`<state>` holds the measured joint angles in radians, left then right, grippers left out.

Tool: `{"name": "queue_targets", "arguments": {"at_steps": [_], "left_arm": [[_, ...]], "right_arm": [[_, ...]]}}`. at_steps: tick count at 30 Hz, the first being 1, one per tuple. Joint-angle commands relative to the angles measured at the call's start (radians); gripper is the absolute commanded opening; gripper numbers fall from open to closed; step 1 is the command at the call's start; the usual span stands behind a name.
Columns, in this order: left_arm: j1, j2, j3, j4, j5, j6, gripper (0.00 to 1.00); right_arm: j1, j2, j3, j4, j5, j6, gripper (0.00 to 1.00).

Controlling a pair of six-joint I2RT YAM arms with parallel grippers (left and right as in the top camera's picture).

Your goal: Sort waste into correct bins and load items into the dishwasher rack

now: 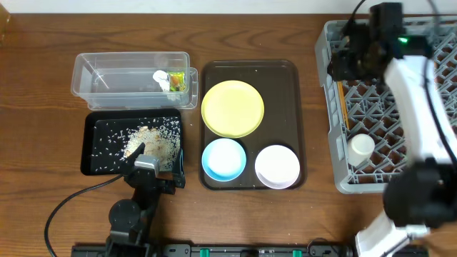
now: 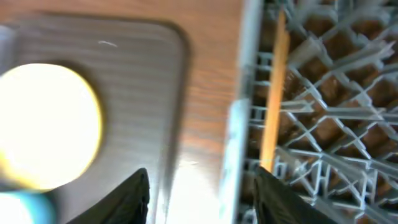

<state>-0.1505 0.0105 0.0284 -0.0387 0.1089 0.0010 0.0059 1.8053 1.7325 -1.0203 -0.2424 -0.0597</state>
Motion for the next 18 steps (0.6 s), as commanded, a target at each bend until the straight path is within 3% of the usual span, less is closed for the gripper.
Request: {"name": "queue_targets", "arguments": {"at_steps": [1,3,4,5,11,18], "left_arm": [[0.008,-0.006,-0.024,-0.019,0.014,0.010,0.95],[0.008,-0.006,-0.024,-0.019,0.014,0.010,0.95],[0.008,-0.006,-0.024,-0.019,0.014,0.010,0.95],[0.008,-0.006,-0.024,-0.019,0.014,0.010,0.95],[0.008,-0.006,-0.024,-0.019,0.014,0.010,0.95],[0.008,-0.006,-0.024,-0.019,0.014,0.010,0.95]], "right_arm": [[0.045,-0.203,0.033,-0.051,-0.132,0.013,0.56],[0.078,-0.292,0.033,-0.092,-0.132,0.014,0.63],[0.097,-0.337,0.033,-0.110,-0.132,0.014,0.94],[0.114,-0.373,0.033,-0.123,-0.132,0.014,0.99],[0.216,-0.569,0.033,-0.159,-0.132,0.014,0.99],[0.227,-0.720,0.033,-0.209,-0.116,-0.008,0.99]]}}
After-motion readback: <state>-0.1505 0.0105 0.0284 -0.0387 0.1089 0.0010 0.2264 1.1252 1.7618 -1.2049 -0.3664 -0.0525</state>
